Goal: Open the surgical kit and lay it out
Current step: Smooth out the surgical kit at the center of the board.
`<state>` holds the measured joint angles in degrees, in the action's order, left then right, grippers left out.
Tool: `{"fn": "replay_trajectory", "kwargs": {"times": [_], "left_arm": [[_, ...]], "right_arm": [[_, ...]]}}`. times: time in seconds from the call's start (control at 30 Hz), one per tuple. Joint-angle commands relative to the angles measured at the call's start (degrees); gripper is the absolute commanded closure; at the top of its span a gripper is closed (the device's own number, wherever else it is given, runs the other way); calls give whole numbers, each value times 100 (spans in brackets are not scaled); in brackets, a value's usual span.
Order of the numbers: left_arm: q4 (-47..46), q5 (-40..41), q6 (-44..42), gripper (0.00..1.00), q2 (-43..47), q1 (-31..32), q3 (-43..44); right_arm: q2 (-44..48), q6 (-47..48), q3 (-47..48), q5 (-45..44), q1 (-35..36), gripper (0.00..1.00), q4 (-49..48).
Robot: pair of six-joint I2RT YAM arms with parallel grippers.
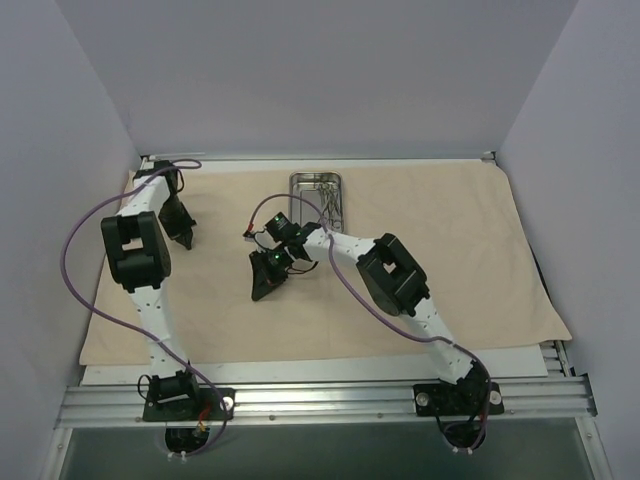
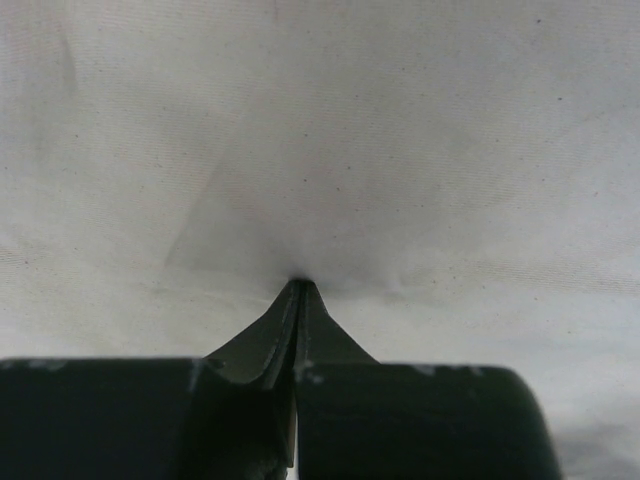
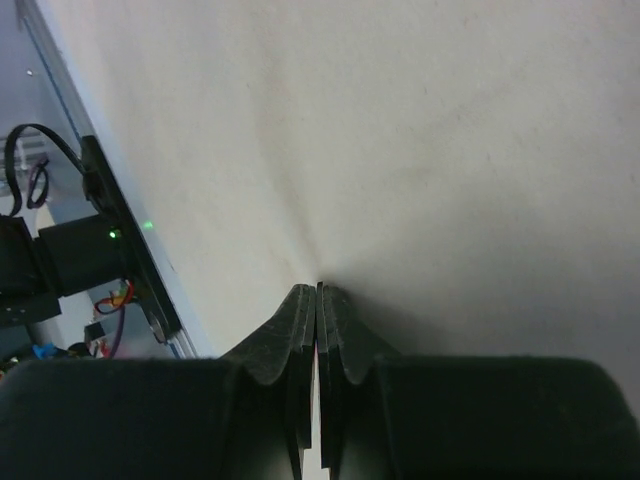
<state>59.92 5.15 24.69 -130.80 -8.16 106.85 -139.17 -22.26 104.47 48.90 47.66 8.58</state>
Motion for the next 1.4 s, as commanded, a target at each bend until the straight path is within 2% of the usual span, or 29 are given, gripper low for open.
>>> {"fn": "replay_trajectory", "kwargs": {"times": [0.0, 0.07, 0.17, 0.27, 0.3, 0.33, 0.37, 0.43, 0.47, 0.6, 0.63, 0.77, 0.87, 0.97, 1.03, 1.1, 1.23, 1.37], "left_arm": [[-95, 285, -219, 98, -639, -71, 415], [54, 285, -210, 98, -771, -89, 714], [38, 198, -96, 98, -571, -98, 759], [-94, 49, 80, 98, -71, -71, 619], [-129, -4, 193, 98, 62, -63, 514], [-165, -75, 255, 94, 177, -54, 460], [-191, -345, 282, 83, 387, -54, 425], [-270, -470, 370, 77, 581, -10, 328], [-305, -619, 396, 70, 739, 16, 276], [-463, -883, 502, 68, 942, 69, -32], [-464, -893, 519, 68, 943, 78, -137], [-499, -945, 493, 68, 1065, 104, -488], [-683, -1050, 449, 66, 1380, 175, -918], [-859, -1323, 379, 57, 1663, 289, -1235], [-868, -1437, 353, 50, 1794, 455, -1289], [-842, -1446, 326, 48, 1848, 613, -1298], [-771, -1543, 344, 47, 1857, 1027, -1132], [-771, -1885, 405, 46, 1498, 1369, -596]], "right_arm": [[469, 757, -199, -707, -63, 100, 1066], [697, 794, -233, -820, -125, 100, 1199], [1505, 697, -531, -1233, -291, 100, 1015], [2515, 338, -1234, -1761, -827, 100, 786], [2997, 241, -1645, -1822, -1246, 100, 751], [3219, 162, -1814, -1928, -1468, 100, 811], [3447, 65, -1972, -2251, -1705, 100, 890], [3984, 64, -2403, -2490, -2469, 100, 1197], [4282, 125, -2526, -2726, -2742, 100, 1303], [4705, 415, -2975, -3624, -4051, 100, 1997], [4733, 476, -3106, -3721, -4585, 100, 2181], [4786, 723, -3318, -4379, -5484, 100, 2508], [4698, 811, -3528, -4828, -5680, 100, 2605], [4750, 847, -3652, -5108, -5636, 86, 2508], [4733, 741, -3766, -5329, -5715, 80, 2596], [4785, 732, -4046, -5575, -5890, 79, 2588], [4584, 714, -3960, -5795, -6320, 86, 2605], [4224, 689, -4048, -5479, -6664, 89, 2465]]}}
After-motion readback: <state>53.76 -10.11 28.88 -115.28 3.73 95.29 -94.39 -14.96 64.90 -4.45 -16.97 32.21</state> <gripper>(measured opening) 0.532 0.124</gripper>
